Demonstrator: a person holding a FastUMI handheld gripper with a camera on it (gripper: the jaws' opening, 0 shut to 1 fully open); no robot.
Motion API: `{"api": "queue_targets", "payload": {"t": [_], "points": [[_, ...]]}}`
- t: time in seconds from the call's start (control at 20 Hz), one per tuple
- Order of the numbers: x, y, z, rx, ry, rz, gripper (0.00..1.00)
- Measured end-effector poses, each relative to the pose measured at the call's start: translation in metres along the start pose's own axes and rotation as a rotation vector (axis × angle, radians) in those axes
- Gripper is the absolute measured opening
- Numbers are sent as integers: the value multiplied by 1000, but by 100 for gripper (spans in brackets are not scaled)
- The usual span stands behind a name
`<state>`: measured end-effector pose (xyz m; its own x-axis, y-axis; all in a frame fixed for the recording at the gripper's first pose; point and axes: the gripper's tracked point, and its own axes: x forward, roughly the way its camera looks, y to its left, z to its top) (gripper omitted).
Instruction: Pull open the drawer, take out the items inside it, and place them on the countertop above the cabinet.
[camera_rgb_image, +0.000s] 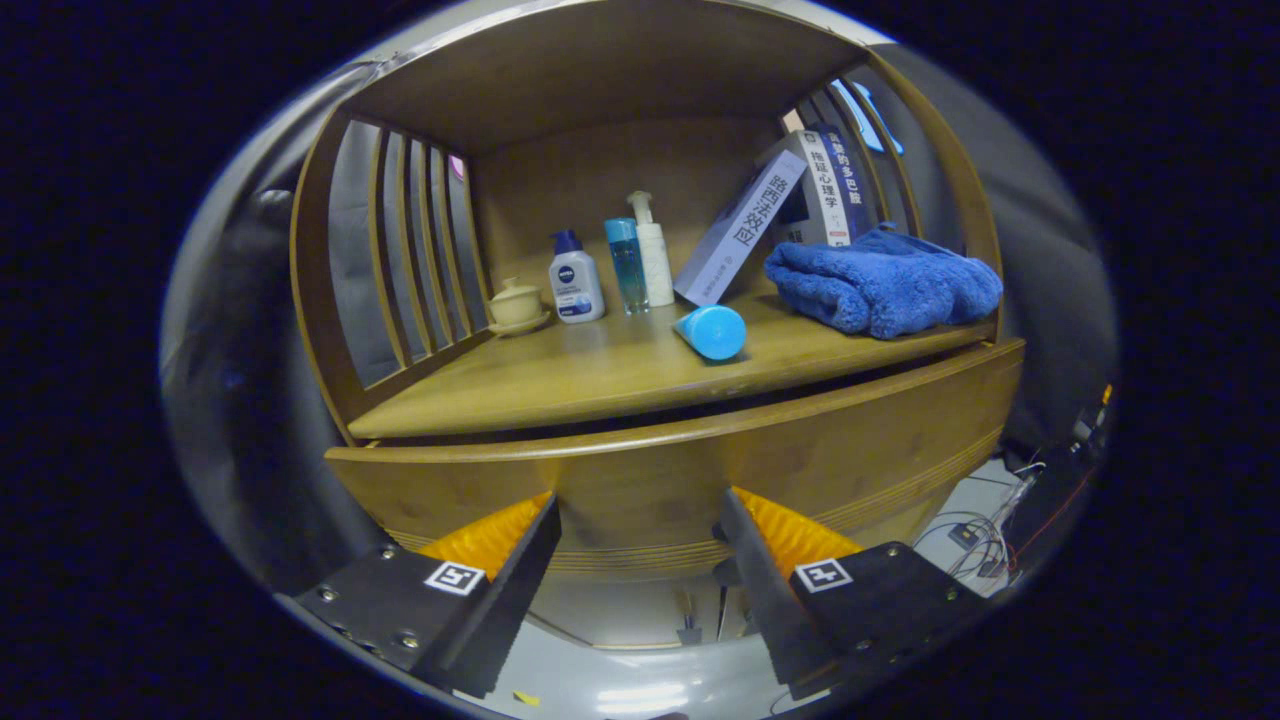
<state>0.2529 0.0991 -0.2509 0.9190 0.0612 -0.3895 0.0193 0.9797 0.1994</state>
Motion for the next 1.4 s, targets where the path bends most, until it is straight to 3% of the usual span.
{"api": "queue_targets", "payload": {"t": [1.05,1.4], "points": [[14,-4,8,-2,-8,16,97],[13,-7,11,53,-29,35,98]]}}
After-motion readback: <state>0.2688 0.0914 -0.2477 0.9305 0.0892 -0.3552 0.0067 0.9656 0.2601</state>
